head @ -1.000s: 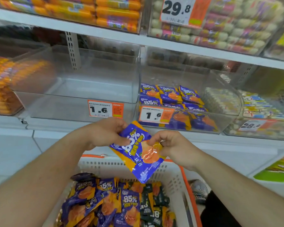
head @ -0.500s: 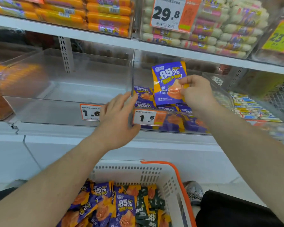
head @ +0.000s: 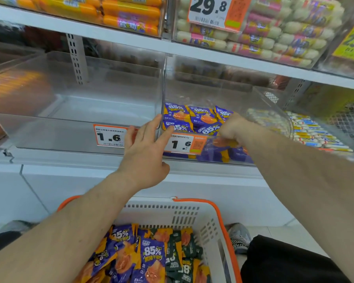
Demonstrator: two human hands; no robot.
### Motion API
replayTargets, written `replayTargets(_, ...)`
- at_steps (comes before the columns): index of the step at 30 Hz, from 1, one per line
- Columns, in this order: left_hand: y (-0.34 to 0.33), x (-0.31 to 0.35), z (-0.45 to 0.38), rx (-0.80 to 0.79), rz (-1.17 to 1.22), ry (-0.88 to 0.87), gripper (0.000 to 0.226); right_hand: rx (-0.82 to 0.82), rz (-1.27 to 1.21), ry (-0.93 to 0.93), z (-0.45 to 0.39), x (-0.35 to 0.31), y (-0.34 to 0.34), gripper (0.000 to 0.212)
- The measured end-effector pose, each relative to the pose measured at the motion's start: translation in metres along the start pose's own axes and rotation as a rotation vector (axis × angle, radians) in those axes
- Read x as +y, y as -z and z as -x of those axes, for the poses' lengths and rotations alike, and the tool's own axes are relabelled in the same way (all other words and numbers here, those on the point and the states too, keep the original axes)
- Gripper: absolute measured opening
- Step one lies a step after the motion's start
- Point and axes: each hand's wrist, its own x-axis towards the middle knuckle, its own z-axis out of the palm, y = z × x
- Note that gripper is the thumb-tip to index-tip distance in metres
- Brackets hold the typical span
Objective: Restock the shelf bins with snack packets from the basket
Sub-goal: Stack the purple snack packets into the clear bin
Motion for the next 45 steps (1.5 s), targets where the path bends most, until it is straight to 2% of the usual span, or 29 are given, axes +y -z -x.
replayTargets(1,0.0,0.0,0.001,-0.002,-0.007,-0.003,0.096,-0.03,0.101,0.041,0.008,-0.003,0.003,0.047)
replayTargets(4,0.002,0.0,0.001,-0.032,-0.026,0.001,0.096,-0.062,0.203,0.082,0.014,-0.006,0.007,0.049)
replayTargets(11,0.003,-0.001,0.001,-0.075,-0.044,-0.006,0.097,-0.208,0.233,0.062,0.007,-0.004,0.005,0.032)
replayTargets(17,0.003,0.0,0.002,-0.082,-0.041,-0.01,0.096,-0.221,0.154,-0.012,0.01,-0.006,0.006,0.032)
replayTargets(23,0.0,-0.006,0.001,-0.046,0.01,-0.05,0.094,-0.103,0.131,-0.042,0.01,-0.009,0.005,0.033)
replayTargets(25,-0.006,-0.01,0.005,0.097,0.076,-0.111,0.084,0.052,-0.021,-0.062,0.004,-0.005,-0.001,0.024)
replayTargets(26,-0.011,-0.014,0.009,0.177,0.086,-0.162,0.077,0.196,-0.113,-0.058,0.003,-0.003,-0.005,0.014)
replayTargets(27,-0.018,-0.019,0.015,0.232,0.076,-0.21,0.069,0.412,-0.197,-0.021,0.001,0.001,-0.012,0.011)
replayTargets(28,-0.025,-0.025,0.02,0.242,0.058,-0.243,0.061,0.653,-0.261,0.073,0.002,0.004,-0.021,0.016)
replayTargets(30,-0.039,-0.038,0.031,0.062,0.055,-0.234,0.043,1.077,-0.356,0.36,0.019,0.006,-0.044,0.027)
replayTargets(31,-0.041,-0.044,0.035,-0.084,0.068,-0.189,0.031,1.195,-0.404,0.464,0.031,0.004,-0.061,0.029)
replayTargets(32,-0.043,-0.05,0.039,-0.233,0.07,-0.133,0.02,1.24,-0.463,0.539,0.044,0.0,-0.085,0.03)
replayTargets(34,-0.046,-0.063,0.043,-0.456,0.067,-0.005,0.003,1.125,-0.601,0.602,0.073,-0.01,-0.143,0.032)
replayTargets(35,-0.047,-0.067,0.046,-0.53,0.063,0.04,0.006,0.969,-0.625,0.598,0.085,-0.015,-0.176,0.031)
replayTargets(39,-0.057,-0.072,0.054,-0.684,-0.001,0.068,0.028,0.021,-0.341,0.437,0.1,-0.023,-0.3,0.025)
replayTargets(41,-0.061,-0.07,0.056,-0.753,-0.016,0.053,0.027,-0.249,-0.241,0.275,0.102,-0.023,-0.333,0.046)
replayTargets(43,-0.062,-0.068,0.056,-0.824,-0.011,0.037,0.022,-0.452,-0.136,0.107,0.104,-0.02,-0.35,0.083)
replayTargets(45,-0.062,-0.068,0.057,-0.873,0.019,0.028,0.013,-0.591,-0.152,-0.021,0.108,-0.018,-0.358,0.109)
